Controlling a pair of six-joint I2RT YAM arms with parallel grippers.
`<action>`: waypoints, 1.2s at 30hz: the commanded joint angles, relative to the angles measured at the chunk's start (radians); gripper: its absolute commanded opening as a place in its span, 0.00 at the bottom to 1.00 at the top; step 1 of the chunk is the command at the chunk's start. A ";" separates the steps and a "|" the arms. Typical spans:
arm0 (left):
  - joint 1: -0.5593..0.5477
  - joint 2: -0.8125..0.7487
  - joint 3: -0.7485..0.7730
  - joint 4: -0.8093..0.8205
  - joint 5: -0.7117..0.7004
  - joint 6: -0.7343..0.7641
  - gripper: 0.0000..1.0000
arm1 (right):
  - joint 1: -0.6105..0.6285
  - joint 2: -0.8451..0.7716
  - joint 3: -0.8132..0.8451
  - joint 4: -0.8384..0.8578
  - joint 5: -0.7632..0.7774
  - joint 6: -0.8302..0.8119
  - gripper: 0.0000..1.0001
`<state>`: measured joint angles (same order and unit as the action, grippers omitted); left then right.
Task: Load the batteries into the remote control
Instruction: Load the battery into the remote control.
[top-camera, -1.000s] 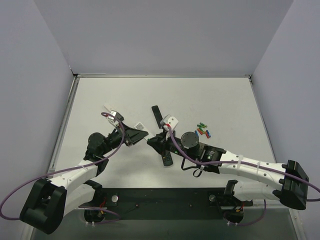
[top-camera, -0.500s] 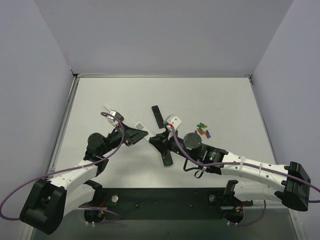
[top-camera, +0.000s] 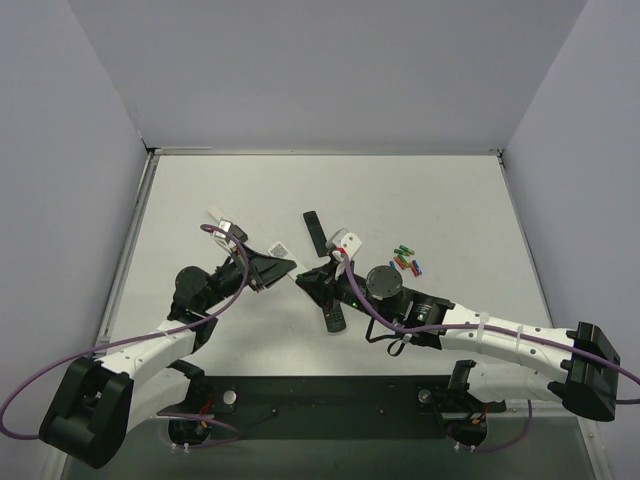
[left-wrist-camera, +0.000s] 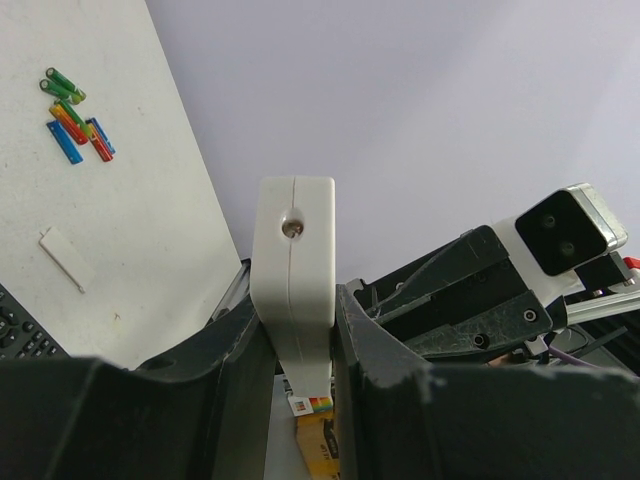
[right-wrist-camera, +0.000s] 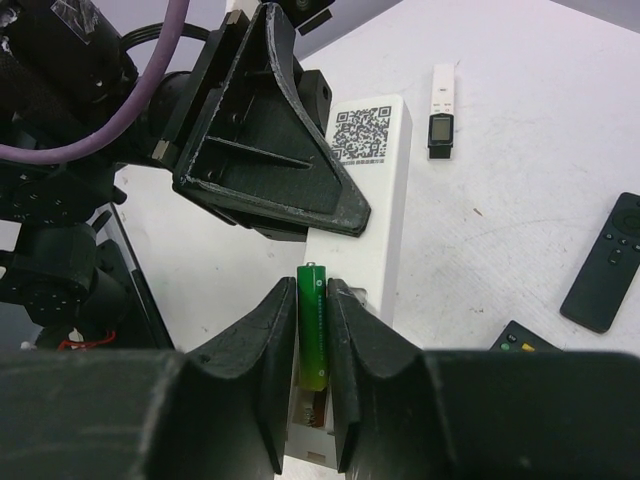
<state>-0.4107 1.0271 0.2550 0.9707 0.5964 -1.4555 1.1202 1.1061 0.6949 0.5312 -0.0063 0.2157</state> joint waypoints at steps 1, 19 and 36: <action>-0.014 -0.006 0.024 0.126 -0.021 -0.022 0.00 | 0.012 0.018 0.000 0.046 -0.014 0.017 0.15; -0.020 -0.013 0.012 0.114 -0.030 -0.009 0.00 | 0.020 -0.006 0.018 0.001 0.041 0.011 0.25; -0.020 -0.035 0.020 0.014 -0.029 0.084 0.00 | 0.020 -0.031 0.034 -0.077 0.146 0.039 0.25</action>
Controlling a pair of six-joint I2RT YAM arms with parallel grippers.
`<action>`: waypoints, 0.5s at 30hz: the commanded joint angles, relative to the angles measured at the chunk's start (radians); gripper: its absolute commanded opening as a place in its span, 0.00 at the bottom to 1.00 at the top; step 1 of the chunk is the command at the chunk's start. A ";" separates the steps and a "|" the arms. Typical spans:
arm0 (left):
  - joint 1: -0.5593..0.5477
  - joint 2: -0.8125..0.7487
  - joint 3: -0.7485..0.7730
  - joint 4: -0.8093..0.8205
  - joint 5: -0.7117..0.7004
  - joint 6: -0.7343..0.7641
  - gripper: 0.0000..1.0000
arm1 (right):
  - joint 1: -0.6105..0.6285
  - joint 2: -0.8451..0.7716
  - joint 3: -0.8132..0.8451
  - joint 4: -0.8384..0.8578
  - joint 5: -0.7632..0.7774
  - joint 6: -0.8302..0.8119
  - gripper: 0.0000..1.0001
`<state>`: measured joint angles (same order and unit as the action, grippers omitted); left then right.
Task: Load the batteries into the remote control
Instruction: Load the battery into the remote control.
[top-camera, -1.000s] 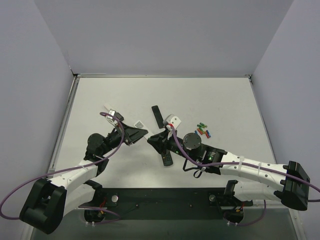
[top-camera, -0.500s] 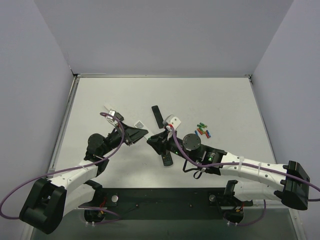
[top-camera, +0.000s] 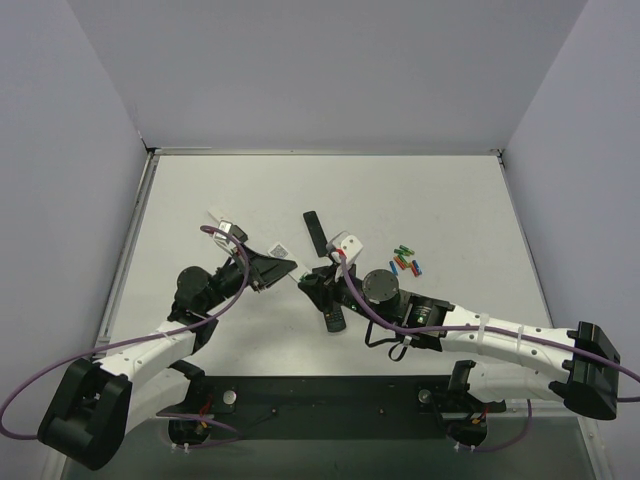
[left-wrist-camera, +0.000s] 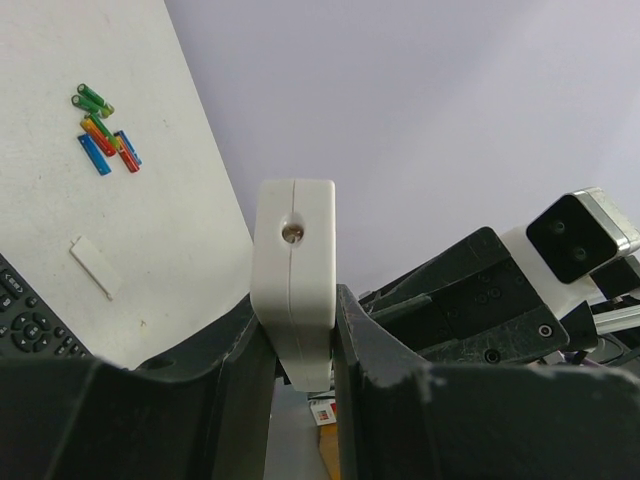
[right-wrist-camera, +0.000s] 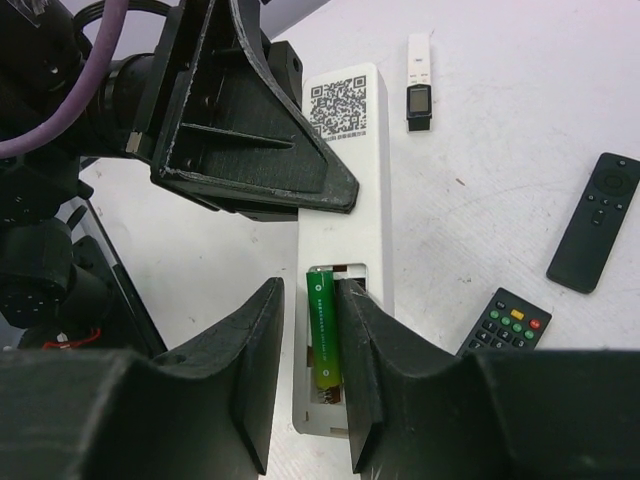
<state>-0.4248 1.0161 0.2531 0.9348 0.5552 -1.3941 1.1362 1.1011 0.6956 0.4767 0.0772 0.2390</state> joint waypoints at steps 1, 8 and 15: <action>-0.006 -0.024 0.023 0.047 0.014 0.024 0.00 | 0.004 -0.027 0.033 -0.024 0.062 0.017 0.25; -0.006 -0.005 0.029 0.041 0.040 0.049 0.00 | 0.002 -0.044 0.067 -0.065 0.049 -0.006 0.29; -0.006 0.001 0.058 -0.020 0.074 0.099 0.00 | 0.002 -0.078 0.169 -0.188 -0.023 -0.070 0.44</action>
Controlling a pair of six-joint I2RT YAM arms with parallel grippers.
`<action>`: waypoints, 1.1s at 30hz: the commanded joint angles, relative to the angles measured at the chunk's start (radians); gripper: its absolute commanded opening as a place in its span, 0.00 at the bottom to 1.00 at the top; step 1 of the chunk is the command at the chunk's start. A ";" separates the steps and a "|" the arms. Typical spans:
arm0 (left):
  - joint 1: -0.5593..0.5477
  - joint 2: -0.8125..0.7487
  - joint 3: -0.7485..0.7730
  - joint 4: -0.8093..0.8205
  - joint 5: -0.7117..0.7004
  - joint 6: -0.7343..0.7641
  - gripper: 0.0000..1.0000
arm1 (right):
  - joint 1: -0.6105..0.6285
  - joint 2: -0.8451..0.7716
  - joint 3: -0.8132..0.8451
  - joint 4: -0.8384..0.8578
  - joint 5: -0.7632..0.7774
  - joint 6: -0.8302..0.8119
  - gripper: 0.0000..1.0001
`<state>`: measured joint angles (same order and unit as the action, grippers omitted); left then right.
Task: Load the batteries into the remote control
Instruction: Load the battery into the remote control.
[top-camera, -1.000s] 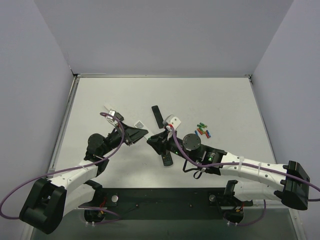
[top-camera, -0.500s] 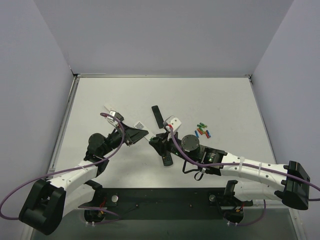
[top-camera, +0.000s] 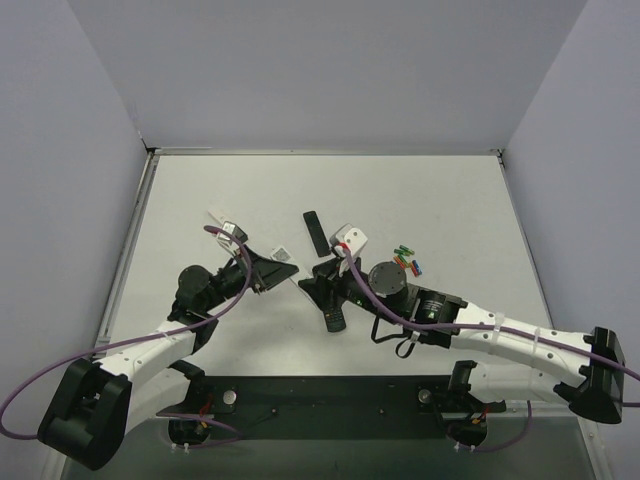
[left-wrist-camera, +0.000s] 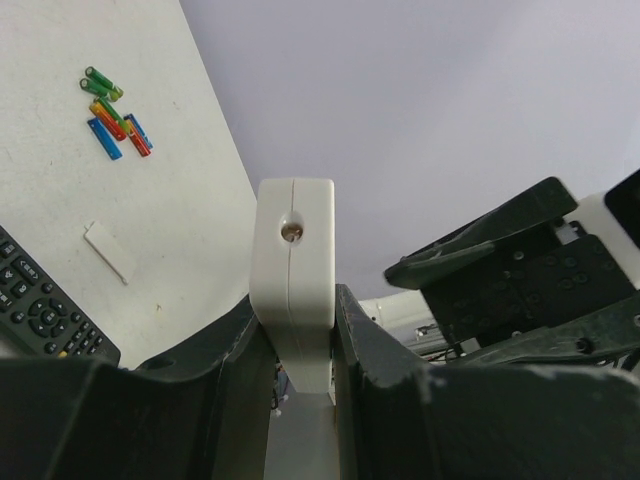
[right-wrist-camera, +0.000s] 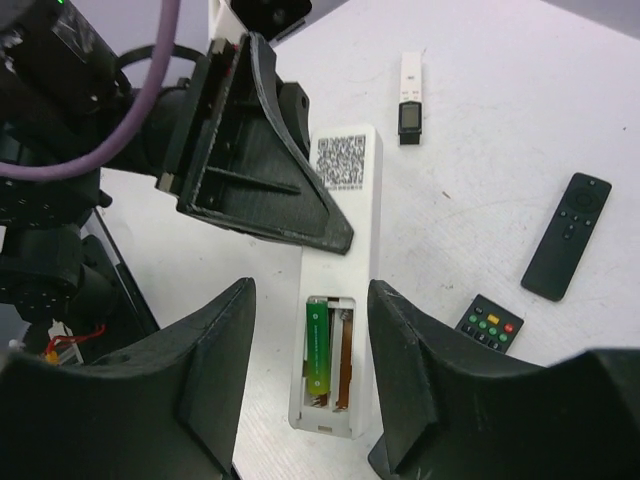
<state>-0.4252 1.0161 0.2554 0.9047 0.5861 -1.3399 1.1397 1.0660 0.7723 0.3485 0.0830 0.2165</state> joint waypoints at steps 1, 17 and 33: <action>-0.006 0.002 0.059 0.007 0.053 0.047 0.00 | -0.004 -0.044 0.107 -0.080 -0.034 -0.055 0.45; -0.003 -0.014 0.186 -0.202 0.202 0.168 0.00 | -0.248 -0.023 0.298 -0.509 -0.709 -0.560 0.62; -0.004 -0.008 0.249 -0.303 0.250 0.208 0.00 | -0.251 0.109 0.380 -0.549 -0.858 -0.885 0.49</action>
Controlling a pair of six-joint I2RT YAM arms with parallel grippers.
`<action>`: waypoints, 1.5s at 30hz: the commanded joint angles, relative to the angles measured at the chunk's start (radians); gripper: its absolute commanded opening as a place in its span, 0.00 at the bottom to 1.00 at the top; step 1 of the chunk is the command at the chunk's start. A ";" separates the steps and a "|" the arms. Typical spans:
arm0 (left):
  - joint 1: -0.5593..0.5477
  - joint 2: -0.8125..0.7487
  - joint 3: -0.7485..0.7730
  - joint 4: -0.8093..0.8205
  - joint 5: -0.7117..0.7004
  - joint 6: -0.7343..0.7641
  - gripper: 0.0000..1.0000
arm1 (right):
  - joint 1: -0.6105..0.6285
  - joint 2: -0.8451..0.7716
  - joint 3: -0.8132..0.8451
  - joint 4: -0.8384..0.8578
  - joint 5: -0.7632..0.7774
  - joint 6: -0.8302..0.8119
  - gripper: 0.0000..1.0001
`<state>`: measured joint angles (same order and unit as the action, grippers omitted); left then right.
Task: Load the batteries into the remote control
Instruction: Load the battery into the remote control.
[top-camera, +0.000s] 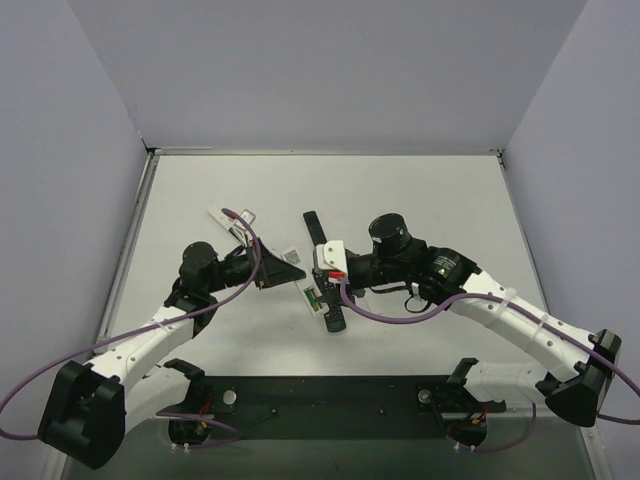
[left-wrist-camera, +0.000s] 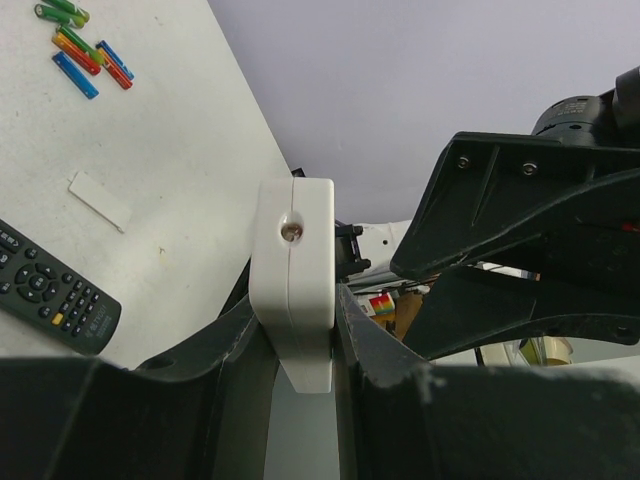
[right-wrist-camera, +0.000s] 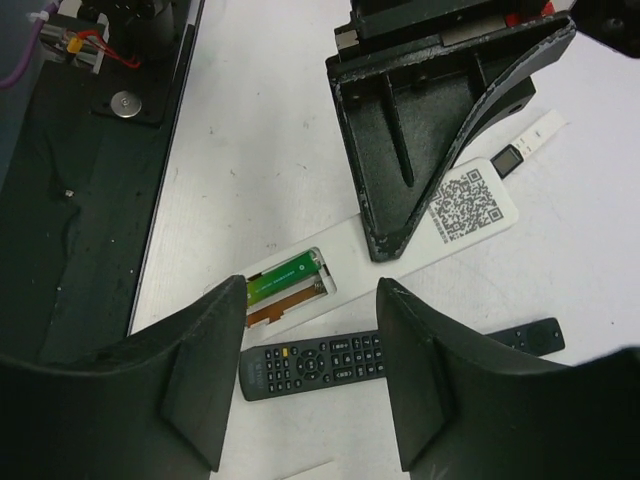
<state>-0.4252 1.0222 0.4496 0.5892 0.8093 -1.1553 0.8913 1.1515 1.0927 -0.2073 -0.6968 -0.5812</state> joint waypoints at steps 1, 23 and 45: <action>-0.004 -0.016 0.055 0.011 0.027 0.022 0.00 | -0.003 0.037 0.065 0.000 -0.084 -0.092 0.45; -0.004 -0.030 0.067 0.004 0.036 0.026 0.00 | -0.002 0.116 0.093 -0.049 -0.161 -0.146 0.31; 0.000 -0.016 0.051 0.185 0.008 -0.118 0.00 | 0.000 0.142 0.064 -0.087 -0.161 -0.164 0.20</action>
<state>-0.4248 1.0142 0.4644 0.5808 0.8261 -1.1683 0.8906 1.2903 1.1557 -0.2699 -0.8207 -0.7235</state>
